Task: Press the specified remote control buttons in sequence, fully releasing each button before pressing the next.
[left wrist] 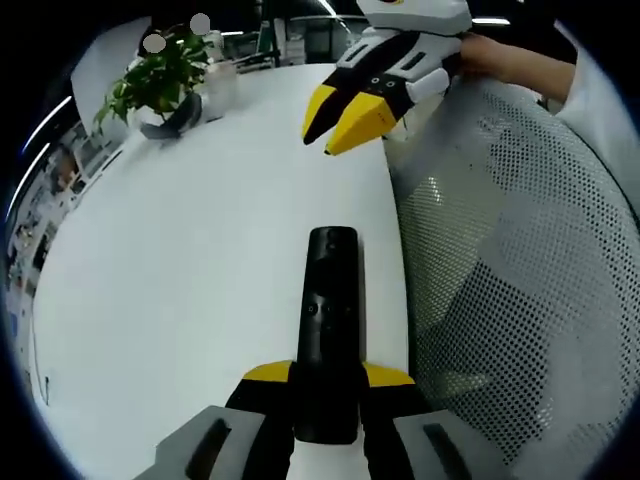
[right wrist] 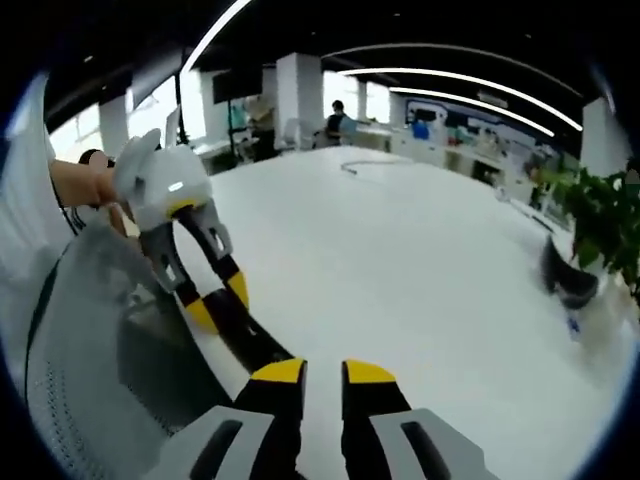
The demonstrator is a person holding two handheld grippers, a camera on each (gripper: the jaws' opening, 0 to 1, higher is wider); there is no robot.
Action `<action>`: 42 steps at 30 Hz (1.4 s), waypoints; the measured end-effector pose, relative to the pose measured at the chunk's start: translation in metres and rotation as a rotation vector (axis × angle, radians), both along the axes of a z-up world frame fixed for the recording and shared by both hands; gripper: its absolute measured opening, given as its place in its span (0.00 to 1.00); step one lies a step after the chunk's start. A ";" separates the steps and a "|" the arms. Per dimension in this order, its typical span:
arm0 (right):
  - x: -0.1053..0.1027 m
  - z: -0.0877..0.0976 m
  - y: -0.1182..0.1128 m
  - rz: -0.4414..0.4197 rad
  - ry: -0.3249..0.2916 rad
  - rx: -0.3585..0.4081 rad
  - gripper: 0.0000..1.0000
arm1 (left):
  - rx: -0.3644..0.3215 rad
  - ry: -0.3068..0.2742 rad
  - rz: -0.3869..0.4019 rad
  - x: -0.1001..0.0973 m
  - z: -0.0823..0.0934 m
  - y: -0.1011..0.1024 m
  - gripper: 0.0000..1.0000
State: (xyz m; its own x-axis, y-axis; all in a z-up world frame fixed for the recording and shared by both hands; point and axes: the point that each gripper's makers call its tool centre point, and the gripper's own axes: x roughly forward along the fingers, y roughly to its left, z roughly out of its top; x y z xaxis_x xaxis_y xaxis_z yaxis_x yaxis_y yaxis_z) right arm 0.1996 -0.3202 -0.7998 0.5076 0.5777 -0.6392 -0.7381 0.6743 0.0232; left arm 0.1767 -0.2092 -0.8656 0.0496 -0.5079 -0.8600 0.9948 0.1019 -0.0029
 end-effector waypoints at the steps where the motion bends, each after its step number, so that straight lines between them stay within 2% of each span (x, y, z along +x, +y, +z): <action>1: -0.001 0.000 0.001 0.011 0.002 -0.002 0.09 | -0.008 -0.004 -0.003 0.000 0.000 0.000 0.23; 6: -0.002 0.007 0.005 0.035 0.000 -0.004 0.08 | -0.043 -0.008 -0.004 0.000 0.000 0.000 0.23; 11: -0.003 0.007 0.011 0.082 -0.002 -0.042 0.05 | -0.063 -0.009 -0.007 0.000 0.001 -0.001 0.23; 18: -0.006 -0.004 0.020 0.183 -0.009 -0.148 0.00 | -0.098 -0.007 0.004 0.000 0.001 -0.001 0.24; 24: -0.007 -0.007 0.027 0.231 0.000 -0.161 0.00 | -0.132 -0.007 0.009 0.000 0.001 0.000 0.24; 28: -0.007 -0.013 0.028 0.266 0.008 -0.195 0.00 | -0.154 -0.012 0.003 0.000 0.002 0.000 0.24; 34: -0.011 -0.021 0.031 0.311 0.044 -0.212 0.00 | -0.195 -0.017 -0.003 -0.002 0.002 0.000 0.24; 38: -0.020 -0.033 0.030 0.357 0.118 -0.237 0.00 | -0.200 -0.016 -0.018 -0.002 0.002 -0.001 0.24; 42: -0.023 -0.043 0.029 0.388 0.149 -0.262 0.00 | -0.201 -0.012 -0.039 -0.003 0.002 -0.002 0.24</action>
State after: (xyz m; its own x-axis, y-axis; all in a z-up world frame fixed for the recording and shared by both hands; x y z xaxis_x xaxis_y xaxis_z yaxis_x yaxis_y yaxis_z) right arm 0.1762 -0.2908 -0.8430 0.1782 0.5161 -0.8378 -0.9377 0.3470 0.0143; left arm 0.1732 -0.2108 -0.8633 0.0362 -0.6710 -0.7406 0.9980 0.0622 -0.0076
